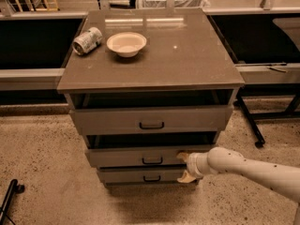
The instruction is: Close middle drawer
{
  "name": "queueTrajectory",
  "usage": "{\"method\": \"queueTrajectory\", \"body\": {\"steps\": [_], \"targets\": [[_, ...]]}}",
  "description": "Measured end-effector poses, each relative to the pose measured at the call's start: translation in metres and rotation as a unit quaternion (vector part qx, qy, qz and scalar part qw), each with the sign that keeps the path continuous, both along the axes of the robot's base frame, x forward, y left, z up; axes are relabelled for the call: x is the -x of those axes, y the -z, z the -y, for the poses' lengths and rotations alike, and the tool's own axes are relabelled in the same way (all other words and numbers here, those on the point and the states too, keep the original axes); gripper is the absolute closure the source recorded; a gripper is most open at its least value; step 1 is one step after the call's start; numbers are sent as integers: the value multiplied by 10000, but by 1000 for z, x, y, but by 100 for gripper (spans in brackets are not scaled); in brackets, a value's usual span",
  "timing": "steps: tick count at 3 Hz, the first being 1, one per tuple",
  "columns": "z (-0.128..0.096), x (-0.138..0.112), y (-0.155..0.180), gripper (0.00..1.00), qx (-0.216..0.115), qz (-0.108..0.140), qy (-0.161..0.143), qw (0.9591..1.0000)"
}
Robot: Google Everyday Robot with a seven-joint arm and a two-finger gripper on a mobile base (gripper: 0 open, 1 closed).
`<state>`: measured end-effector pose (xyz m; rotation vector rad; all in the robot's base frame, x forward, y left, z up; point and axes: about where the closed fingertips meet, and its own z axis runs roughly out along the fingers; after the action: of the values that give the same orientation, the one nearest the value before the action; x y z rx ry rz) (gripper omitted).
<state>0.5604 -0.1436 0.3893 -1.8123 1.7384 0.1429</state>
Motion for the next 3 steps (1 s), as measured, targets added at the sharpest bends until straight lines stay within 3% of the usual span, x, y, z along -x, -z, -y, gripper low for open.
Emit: {"method": "queueTrajectory", "body": {"steps": [1, 2, 3], "targets": [[2, -3, -3, 1, -7, 81, 0, 10000], [4, 3, -2, 0, -139, 60, -80, 9999], [5, 29, -2, 0, -375, -14, -385, 9986]]}}
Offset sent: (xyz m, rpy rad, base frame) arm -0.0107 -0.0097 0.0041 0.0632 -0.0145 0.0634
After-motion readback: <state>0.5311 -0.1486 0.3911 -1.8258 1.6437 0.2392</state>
